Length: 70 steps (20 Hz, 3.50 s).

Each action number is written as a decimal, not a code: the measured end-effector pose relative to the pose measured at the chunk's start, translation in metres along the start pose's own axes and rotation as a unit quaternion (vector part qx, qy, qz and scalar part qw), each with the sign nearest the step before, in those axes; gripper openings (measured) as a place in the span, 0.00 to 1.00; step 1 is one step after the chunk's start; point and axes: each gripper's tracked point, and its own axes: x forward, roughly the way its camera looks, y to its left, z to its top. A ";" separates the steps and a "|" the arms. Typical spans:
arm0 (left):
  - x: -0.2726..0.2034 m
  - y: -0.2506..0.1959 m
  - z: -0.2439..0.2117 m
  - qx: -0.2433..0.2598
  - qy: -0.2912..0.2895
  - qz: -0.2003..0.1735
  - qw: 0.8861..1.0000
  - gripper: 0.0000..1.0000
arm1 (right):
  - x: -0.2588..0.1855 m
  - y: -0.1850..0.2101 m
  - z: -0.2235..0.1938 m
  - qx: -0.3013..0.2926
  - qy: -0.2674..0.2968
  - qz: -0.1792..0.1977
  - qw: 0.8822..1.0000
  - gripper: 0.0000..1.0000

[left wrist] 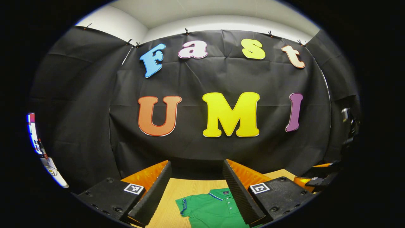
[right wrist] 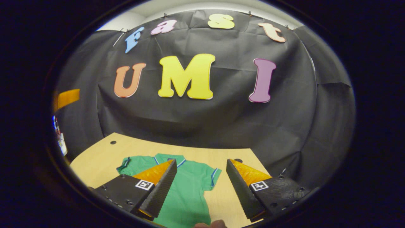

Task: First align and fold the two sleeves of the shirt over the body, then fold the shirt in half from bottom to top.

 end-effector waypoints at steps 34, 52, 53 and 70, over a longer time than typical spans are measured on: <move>0.006 0.006 -0.026 -0.008 0.062 0.063 0.996 1.00 | 0.197 -0.028 -0.133 0.034 0.205 0.023 0.978 0.00; -0.021 0.059 -0.020 -0.009 0.048 0.104 0.993 1.00 | 0.148 0.137 -0.047 0.057 0.129 0.116 0.983 0.90; -0.020 0.060 -0.025 -0.011 0.053 0.102 0.993 1.00 | 0.137 0.134 -0.037 0.047 0.112 0.113 0.986 0.93; 0.068 0.052 -0.253 -0.038 0.288 -0.011 0.957 1.00 | -0.052 0.038 0.053 -0.013 -0.020 0.010 1.000 0.94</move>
